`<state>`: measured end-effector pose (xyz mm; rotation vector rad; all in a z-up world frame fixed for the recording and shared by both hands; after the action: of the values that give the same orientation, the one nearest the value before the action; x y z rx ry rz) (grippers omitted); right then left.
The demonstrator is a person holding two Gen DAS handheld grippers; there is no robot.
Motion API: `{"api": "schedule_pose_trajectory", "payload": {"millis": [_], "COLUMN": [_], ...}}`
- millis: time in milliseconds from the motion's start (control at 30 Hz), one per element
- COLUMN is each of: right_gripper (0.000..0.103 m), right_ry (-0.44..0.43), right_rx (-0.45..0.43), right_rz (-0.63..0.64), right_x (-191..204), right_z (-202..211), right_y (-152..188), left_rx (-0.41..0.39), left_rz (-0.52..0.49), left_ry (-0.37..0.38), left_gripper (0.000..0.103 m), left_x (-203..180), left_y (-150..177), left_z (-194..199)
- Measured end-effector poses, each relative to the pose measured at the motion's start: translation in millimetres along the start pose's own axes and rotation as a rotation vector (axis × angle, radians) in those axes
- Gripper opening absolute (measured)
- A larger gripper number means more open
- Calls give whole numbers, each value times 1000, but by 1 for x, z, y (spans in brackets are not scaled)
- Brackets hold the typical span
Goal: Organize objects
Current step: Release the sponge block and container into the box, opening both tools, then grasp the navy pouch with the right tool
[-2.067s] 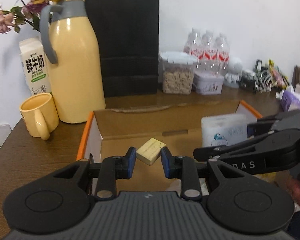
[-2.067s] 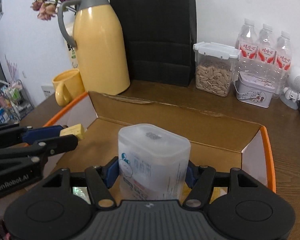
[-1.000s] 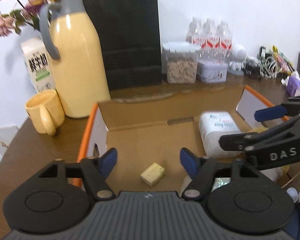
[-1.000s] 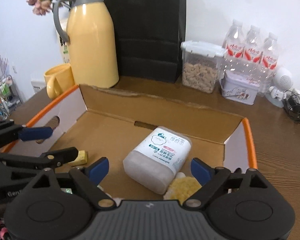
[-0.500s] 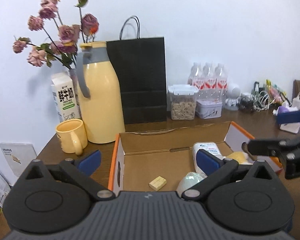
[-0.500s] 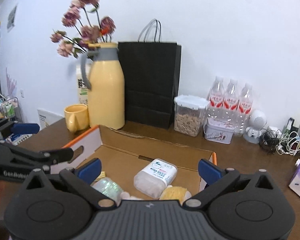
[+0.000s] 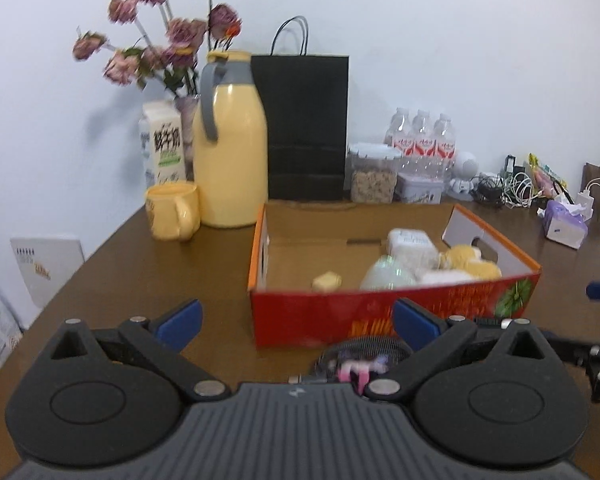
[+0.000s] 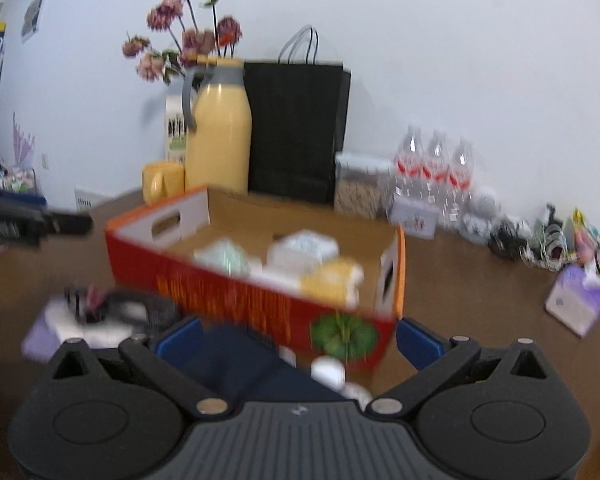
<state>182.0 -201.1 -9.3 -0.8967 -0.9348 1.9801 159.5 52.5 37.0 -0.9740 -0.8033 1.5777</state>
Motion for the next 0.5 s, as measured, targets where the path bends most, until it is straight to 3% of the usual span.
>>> {"api": "schedule_pose_trajectory", "payload": {"millis": [167,500], "right_gripper": [103,103], "right_ry": [-21,-143], "right_rx": [50,129], "right_rz": [42,197], "right_x": [8,14], "right_z": [-7,-54], "right_y": [26,15], "left_rx": [40,40], "left_rz": [23,18], "left_ry": [-11,-4], "left_gripper": [103,103], "left_x": [9,13], "left_y": [20,34], "left_z": [10,34]}}
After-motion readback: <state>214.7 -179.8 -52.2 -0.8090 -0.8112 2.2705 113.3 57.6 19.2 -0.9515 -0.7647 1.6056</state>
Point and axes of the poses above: each gripper's, at about its wrist camera, not at the fingertips, and z roughly against the way its jaws point, x to its left, y to its underside, the point moved 3 cm from there along -z, roughly the way its jaws point, and after that the axes turned 11 degrees about z, right-handed, at the moved point
